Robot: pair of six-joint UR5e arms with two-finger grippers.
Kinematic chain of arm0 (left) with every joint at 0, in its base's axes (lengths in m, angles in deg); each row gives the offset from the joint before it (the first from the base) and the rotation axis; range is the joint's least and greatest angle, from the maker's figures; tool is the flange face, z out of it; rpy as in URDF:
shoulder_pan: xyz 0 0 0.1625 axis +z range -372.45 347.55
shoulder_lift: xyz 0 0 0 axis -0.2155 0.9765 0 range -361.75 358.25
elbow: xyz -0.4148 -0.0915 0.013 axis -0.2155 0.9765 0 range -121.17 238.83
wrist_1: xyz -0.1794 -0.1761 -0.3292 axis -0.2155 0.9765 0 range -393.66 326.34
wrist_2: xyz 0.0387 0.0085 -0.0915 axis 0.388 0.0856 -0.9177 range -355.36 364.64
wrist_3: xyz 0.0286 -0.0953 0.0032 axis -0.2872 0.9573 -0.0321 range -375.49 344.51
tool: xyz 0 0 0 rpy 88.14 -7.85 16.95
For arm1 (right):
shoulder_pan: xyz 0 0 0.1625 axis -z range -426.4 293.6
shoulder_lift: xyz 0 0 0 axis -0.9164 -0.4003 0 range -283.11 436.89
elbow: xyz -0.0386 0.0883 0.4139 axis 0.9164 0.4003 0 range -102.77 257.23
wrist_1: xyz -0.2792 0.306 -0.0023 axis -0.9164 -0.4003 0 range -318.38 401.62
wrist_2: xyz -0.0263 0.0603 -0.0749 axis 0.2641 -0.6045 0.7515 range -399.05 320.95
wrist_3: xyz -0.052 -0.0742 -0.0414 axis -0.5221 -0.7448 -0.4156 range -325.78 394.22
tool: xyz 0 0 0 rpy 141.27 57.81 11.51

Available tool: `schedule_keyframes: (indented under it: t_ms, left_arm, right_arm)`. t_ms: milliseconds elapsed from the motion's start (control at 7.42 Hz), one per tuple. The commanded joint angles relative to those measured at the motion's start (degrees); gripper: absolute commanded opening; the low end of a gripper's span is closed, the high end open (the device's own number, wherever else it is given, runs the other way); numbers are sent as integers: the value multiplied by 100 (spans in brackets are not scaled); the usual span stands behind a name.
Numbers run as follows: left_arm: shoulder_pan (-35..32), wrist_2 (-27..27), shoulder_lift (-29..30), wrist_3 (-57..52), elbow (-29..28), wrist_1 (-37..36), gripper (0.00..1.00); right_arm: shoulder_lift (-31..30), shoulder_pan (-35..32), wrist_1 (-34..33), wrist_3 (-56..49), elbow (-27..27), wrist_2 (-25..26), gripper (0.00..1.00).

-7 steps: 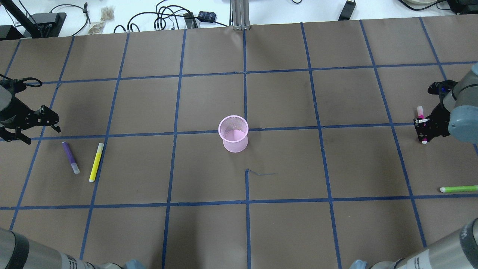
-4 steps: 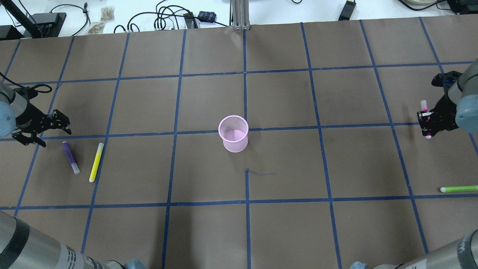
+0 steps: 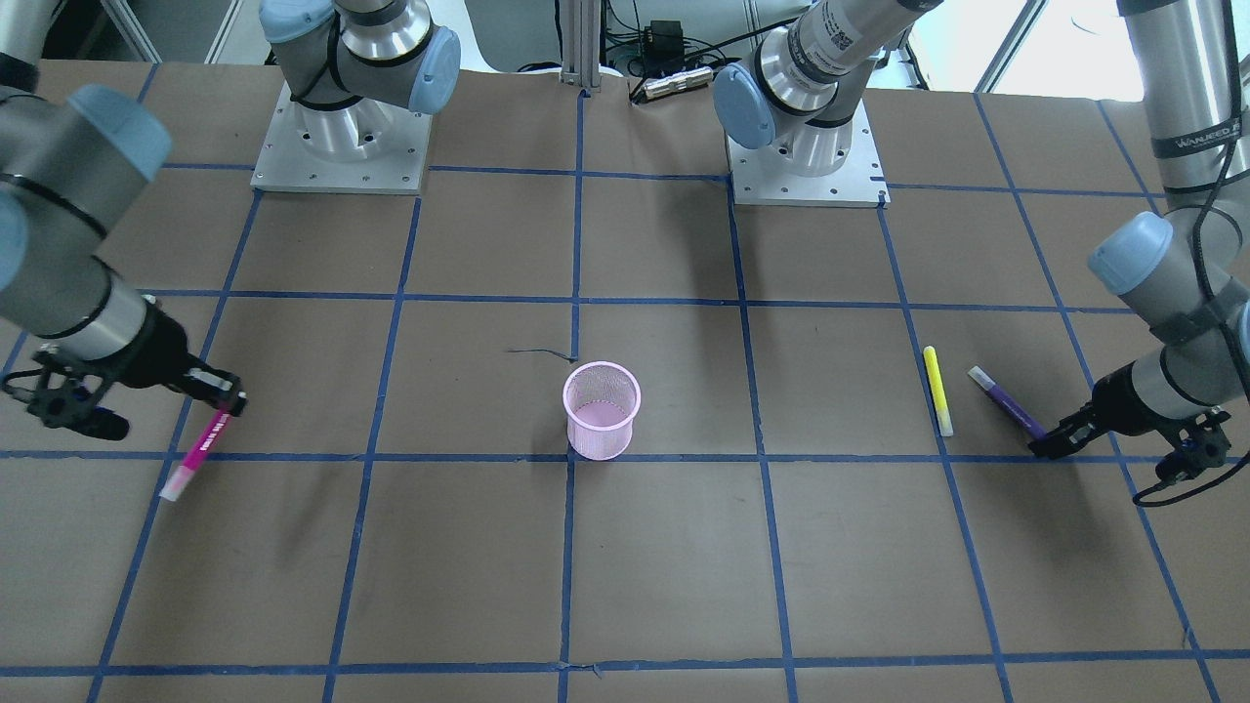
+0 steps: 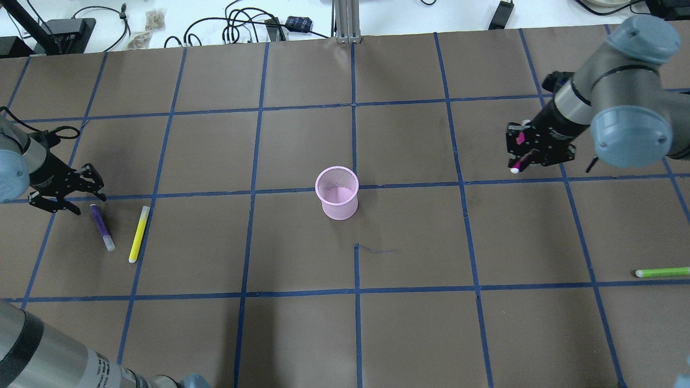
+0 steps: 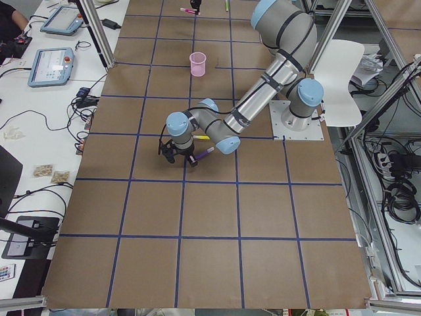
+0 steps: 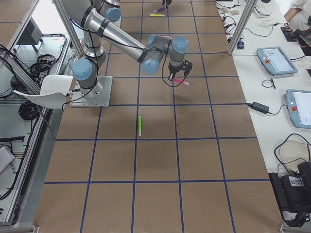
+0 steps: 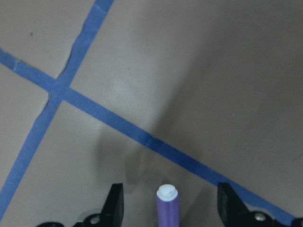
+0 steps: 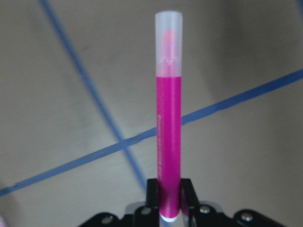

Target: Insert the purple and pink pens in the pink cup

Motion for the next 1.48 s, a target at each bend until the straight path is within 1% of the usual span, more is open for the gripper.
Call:
schedule_keyframes:
  t_ms: [0, 135, 270, 404, 539, 674, 809, 944, 1079, 1348]
  left_arm:
    - [-3, 19, 8, 28, 14, 105, 50]
    - [-3, 19, 8, 28, 14, 176, 36]
    - [-3, 10, 8, 28, 14, 211, 29]
    - [-3, 10, 16, 28, 14, 211, 18]
    - [-3, 2, 16, 28, 14, 220, 0]
    - [-3, -7, 16, 28, 5, 290, 0]
    - [-3, 10, -10, 28, -73, 299, 0]
    - [-20, 10, -210, 28, -118, 291, 0]
    - [-81, 2, -334, 28, -327, 386, 0]
    - [-178, 97, -580, 28, -941, 965, 0]
  right_arm:
    - [-78, -1384, 102, 2402, 333, -1128, 0]
    - [-78, -1772, 59, 3089, 369, -1577, 0]
    - [-78, -2046, 24, 3765, 361, -1790, 0]
    - [-26, -2257, 15, 4120, 352, -2123, 0]
    - [53, -2320, 6, 4533, 352, -2335, 0]
    - [89, -2321, -37, 4876, 378, -2755, 0]
    - [98, -2330, -307, 5228, 370, -3098, 0]
    - [150, -2339, -328, 5292, 361, -3163, 0]
    - [403, -2339, -380, 5545, 387, -3546, 0]
    - [651, -2339, -381, 5915, 535, -3655, 0]
